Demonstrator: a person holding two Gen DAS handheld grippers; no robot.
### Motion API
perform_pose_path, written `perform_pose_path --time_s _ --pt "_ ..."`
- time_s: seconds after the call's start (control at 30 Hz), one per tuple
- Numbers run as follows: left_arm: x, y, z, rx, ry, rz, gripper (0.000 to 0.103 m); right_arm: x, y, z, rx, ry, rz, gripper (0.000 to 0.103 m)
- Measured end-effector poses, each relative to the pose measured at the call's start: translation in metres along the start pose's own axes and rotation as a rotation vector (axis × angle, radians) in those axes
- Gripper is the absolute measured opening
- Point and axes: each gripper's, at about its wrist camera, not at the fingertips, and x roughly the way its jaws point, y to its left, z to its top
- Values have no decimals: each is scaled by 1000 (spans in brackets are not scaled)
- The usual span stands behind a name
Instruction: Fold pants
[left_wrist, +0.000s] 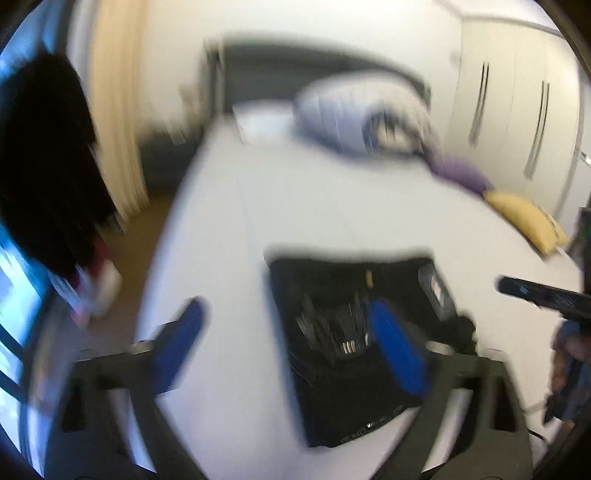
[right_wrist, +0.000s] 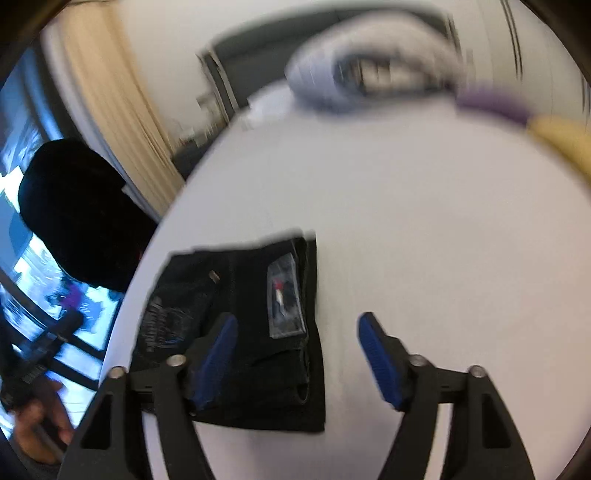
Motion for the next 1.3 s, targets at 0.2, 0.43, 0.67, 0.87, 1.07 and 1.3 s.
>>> perform_pose_path --time_s 0.2,0.43,0.67,0.87,1.07,1.3 --pt "-126 -15 33 41 -296 177 103 -136 51 3 -169 -435 -94 103" --pt "-242 -27 51 115 -434 218 103 -252 76 10 -148 -688 -155 103" --pt "-298 -38 61 108 -305 231 103 -316 90 5 -114 -697 -94 103" --pt "-291 -43 41 40 -125 170 103 -312 93 -3 -91 -529 -92 103" --pt "-243 -37 9 -21 82 119 103 -270 92 -19 -51 -344 -136 103" --pt "-192 -30 -16 -43 178 125 103 -222 94 -34 -23 -161 -184 103"
